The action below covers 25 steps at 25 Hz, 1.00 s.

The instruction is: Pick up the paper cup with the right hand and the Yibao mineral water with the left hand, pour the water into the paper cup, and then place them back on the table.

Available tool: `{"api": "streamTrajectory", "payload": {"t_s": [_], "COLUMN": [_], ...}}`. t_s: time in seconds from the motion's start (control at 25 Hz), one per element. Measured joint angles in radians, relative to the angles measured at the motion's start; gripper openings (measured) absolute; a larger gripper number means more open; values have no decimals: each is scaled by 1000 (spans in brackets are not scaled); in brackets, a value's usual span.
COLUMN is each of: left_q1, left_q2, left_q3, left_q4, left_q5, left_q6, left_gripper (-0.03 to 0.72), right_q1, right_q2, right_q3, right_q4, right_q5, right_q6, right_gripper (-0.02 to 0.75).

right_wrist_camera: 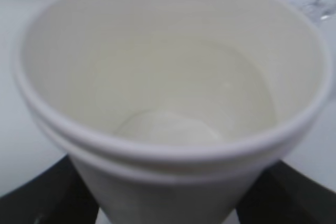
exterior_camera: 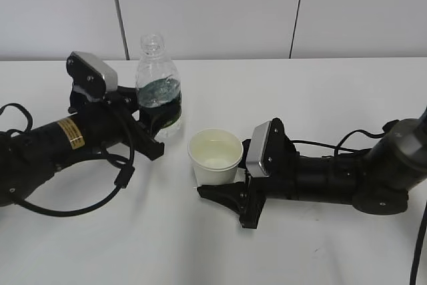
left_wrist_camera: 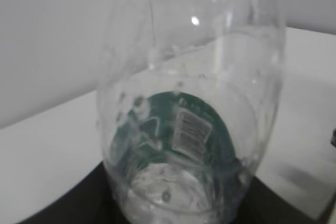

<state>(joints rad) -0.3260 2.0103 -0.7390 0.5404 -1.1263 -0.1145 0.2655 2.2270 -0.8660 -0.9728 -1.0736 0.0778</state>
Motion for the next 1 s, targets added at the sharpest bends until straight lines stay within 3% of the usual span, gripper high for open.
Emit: {"api": "streamTrajectory", "payload": {"t_s": [0.2,0.56,1.0], "left_q1": [0,-4,-123], "left_q2": [0,0,53], "left_q3": [65,67,34], "left_q4": [72,255,243], "left_q5": [3,3,-1], "left_q6": [-6,-22,-22], "left_gripper": [317,317,317], "right_q1": [-29,-121,-125], "right_q2": [0,0,0], "right_q3": [10,16,16], "right_q4": [84,239,296], "right_q5": [0,-9,6], "right_q6": [-2,-56,-106], "right_gripper": [522,522,522]}}
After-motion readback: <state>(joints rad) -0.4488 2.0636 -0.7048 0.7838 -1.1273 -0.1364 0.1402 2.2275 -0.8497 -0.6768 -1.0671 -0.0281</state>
